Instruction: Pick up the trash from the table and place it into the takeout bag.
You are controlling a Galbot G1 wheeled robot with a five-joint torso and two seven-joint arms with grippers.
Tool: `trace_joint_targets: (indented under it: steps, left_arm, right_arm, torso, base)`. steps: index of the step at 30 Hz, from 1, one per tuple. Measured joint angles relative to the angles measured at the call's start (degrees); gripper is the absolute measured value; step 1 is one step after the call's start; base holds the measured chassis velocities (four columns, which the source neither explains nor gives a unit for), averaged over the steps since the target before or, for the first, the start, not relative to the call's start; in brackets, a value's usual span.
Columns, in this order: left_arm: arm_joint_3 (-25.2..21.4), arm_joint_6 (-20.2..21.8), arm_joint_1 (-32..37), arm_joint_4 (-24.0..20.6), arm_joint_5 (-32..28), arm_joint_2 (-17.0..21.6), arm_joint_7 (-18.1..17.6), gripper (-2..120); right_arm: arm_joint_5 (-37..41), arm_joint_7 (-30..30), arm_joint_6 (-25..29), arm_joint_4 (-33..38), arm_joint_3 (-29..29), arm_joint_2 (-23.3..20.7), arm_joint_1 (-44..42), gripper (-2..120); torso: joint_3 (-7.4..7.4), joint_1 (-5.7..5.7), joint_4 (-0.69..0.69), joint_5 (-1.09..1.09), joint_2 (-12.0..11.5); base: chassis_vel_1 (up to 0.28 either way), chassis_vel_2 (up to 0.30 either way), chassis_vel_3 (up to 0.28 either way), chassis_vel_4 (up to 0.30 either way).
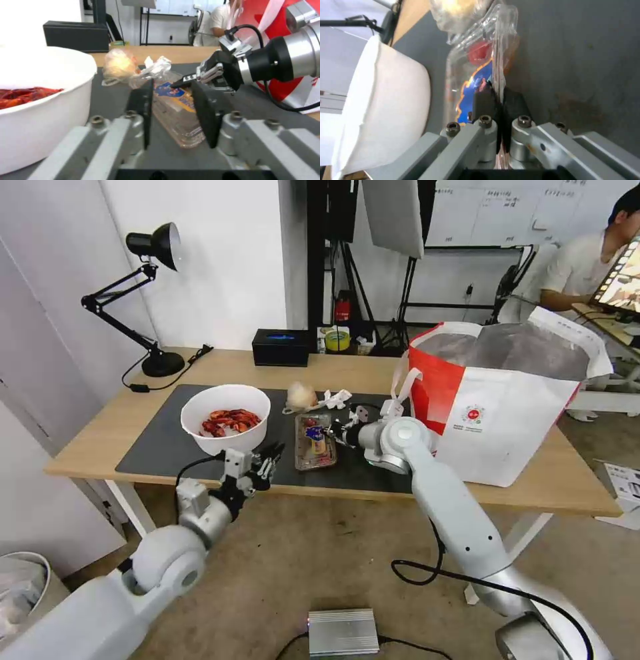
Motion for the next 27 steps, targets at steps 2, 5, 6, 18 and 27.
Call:
trace_joint_targets:
  steps: [2,5,6,18,27]
  left_arm:
    - [-0.43,-0.03,0.48,-0.26,0.02,-0.13,0.0,45]
    - [-1.83,-0.15,2.49,-1.33,0.45,-0.83,-0.02,57]
    - [-2.0,-0.17,2.82,-1.45,0.55,-0.95,-0.02,58]
    - [-6.4,-1.1,9.86,-3.64,2.79,-3.63,0.68,99]
    - [-7.85,-1.13,12.48,-4.97,3.13,-5.16,0.68,100]
  right_arm:
    - [-0.03,0.0,0.09,0.39,0.24,-0.01,-0.02,0]
    - [-0.05,0.05,0.75,1.82,1.12,-0.32,-0.02,0]
    - [-0.04,0.06,0.8,2.07,1.24,-0.42,-0.02,0]
    - [0.56,-0.61,2.87,13.05,3.77,-6.5,0.85,0]
    - [2.59,0.5,4.62,20.03,6.29,-10.14,3.24,0]
  torso:
    - [0.0,0.0,0.0,0.0,0.0]
    - [0.0,0.0,0.02,0.0,0.0]
    - [0.0,0.0,0.01,0.0,0.0]
    - [0.0,0.0,-0.01,0.01,0.0]
    - [0.0,0.01,0.0,0.01,0.0]
  base:
    - [0.0,0.0,0.0,0.0]
    - [0.0,0.0,0.0,0.0]
    - [0.0,0.0,0.0,0.0]
    - [0.0,0.0,0.0,0.0]
    - [0.0,0.0,0.0,0.0]
